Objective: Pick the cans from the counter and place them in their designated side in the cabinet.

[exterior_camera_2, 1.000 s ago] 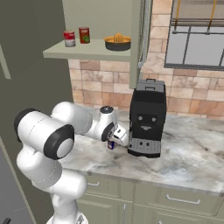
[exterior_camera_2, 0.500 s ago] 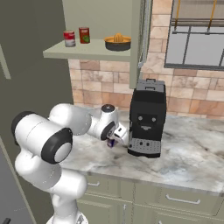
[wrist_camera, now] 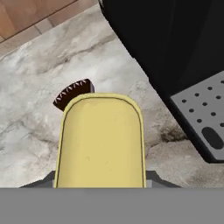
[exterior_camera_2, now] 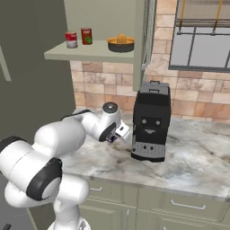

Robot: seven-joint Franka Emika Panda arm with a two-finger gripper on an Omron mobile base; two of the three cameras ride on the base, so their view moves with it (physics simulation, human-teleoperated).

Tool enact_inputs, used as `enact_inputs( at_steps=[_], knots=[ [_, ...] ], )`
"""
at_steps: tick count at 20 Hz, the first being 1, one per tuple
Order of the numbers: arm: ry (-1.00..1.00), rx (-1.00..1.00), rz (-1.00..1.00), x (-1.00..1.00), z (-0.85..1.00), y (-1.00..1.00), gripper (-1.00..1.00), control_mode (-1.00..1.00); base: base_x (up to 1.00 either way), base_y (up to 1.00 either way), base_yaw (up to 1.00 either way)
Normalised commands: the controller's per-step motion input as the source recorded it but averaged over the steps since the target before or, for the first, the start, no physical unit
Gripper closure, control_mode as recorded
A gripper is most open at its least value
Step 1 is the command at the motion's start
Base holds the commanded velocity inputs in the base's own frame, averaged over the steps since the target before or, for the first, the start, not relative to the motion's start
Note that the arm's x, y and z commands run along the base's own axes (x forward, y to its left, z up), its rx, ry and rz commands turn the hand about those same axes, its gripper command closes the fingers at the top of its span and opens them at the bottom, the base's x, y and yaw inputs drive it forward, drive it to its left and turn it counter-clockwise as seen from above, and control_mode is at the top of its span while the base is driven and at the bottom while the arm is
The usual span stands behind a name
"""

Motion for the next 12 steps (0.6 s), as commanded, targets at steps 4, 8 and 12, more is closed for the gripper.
enact_inputs(
  at_steps=[4,8,12],
  knots=[
    [-0.12,0.05,0.00,-0.18,0.61,0.25,1.00,-1.00,0.00,0.00,0.00],
    [-0.13,0.04,0.00,-0.16,0.59,0.25,1.00,-1.00,0.00,0.00,0.00],
    [-0.09,0.04,0.00,-0.11,0.53,0.25,1.00,-1.00,0.00,0.00,0.00]
  ],
)
